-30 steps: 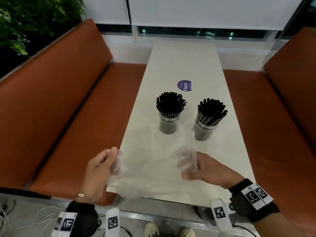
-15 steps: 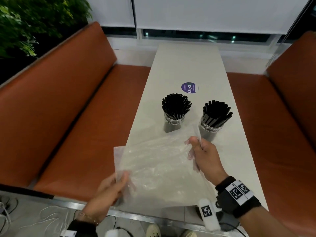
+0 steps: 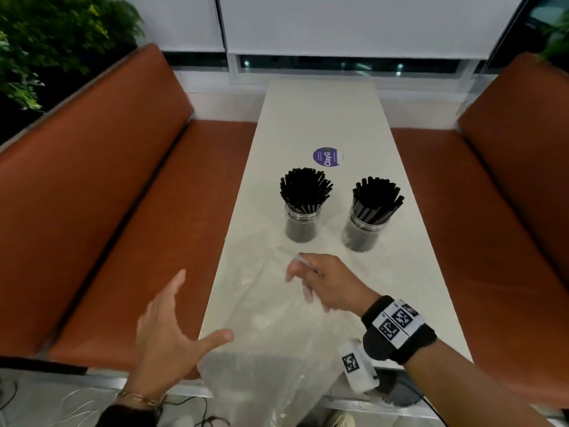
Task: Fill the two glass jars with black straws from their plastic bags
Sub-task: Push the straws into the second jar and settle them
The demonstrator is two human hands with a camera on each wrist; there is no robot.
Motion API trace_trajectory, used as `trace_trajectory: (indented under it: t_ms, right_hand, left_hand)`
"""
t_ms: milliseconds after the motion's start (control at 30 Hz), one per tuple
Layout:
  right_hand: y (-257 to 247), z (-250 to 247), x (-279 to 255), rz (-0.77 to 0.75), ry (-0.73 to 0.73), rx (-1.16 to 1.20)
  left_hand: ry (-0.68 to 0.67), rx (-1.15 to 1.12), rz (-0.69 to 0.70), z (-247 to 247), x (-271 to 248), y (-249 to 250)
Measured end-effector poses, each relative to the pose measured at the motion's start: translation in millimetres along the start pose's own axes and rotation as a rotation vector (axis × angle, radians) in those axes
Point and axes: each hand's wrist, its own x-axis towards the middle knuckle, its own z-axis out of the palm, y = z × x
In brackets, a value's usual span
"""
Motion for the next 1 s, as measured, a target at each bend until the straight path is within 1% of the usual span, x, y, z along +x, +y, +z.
trace_trajectory:
  t_ms: [33, 67, 100, 133, 167, 233, 333, 433, 500, 567, 600, 667, 733, 767, 800, 833, 933, 1000]
  right_hand:
    - [-9, 5, 1, -0.026, -0.059, -0.007]
    - [-17, 9, 4, -0.054, -0.101, -0.007]
    - [-25, 14, 7, -0.082, -0.124, 0.0]
    - [-32, 16, 10, -0.111, -0.13, 0.008]
    - [-36, 15, 14, -0.134, -0.115, 0.015]
    - [-36, 3, 19, -0.139, -0.026, -0.013]
    - [-9, -34, 16, -0.059, 0.193, -0.103]
    - [32, -71, 3, 0.056, 0.348, -0.086]
    - [60, -89, -6, 0.144, 0.44, -0.132]
    - [84, -102, -15, 0.219, 0.517, -0.186]
    - [94, -106, -20, 0.255, 0.546, -0.204]
    - [108, -111, -25, 0.311, 0.585, -0.208]
    - [117, -114, -26, 0.344, 0.605, -0.194]
    - [120, -115, -25, 0.352, 0.612, -0.182]
    - [121, -115, -24, 0.352, 0.619, -0.159]
    - [121, -116, -21, 0.346, 0.624, -0.132]
    - [117, -118, -8, 0.318, 0.643, -0.059]
    - [114, -122, 1, 0.293, 0.655, -0.018]
  left_hand:
    - [-0.115, -0.03, 0.071, -3, 3, 14]
    - [-0.233, -0.088, 0.113, -3, 7, 24]
    - [-0.352, -0.198, 0.135, -1, 10, 32]
    - [-0.415, -0.32, 0.118, 1, 13, 38]
    - [-0.442, -0.458, 0.083, 1, 16, 45]
    - [-0.378, -0.625, -0.004, 0, 25, 47]
    - [-0.248, -0.666, -0.183, 7, 47, 23]
    - [-0.187, -0.769, -0.376, 36, 67, 7]
    - [-0.14, -0.708, -0.446, 62, 79, 4]
    - [-0.082, -0.507, -0.469, 88, 91, 3]
    - [-0.051, -0.368, -0.457, 98, 94, 2]
    - [0.004, -0.08, -0.372, 113, 97, 1]
    - [0.101, 0.171, -0.202, 119, 88, 14]
    - [0.123, 0.233, -0.103, 122, 82, 25]
    - [0.108, 0.278, -0.027, 127, 77, 33]
    - [0.05, 0.31, 0.039, 134, 72, 38]
    - [-0.256, 0.414, 0.124, 160, 70, 32]
    - [-0.399, 0.455, 0.162, 167, 73, 18]
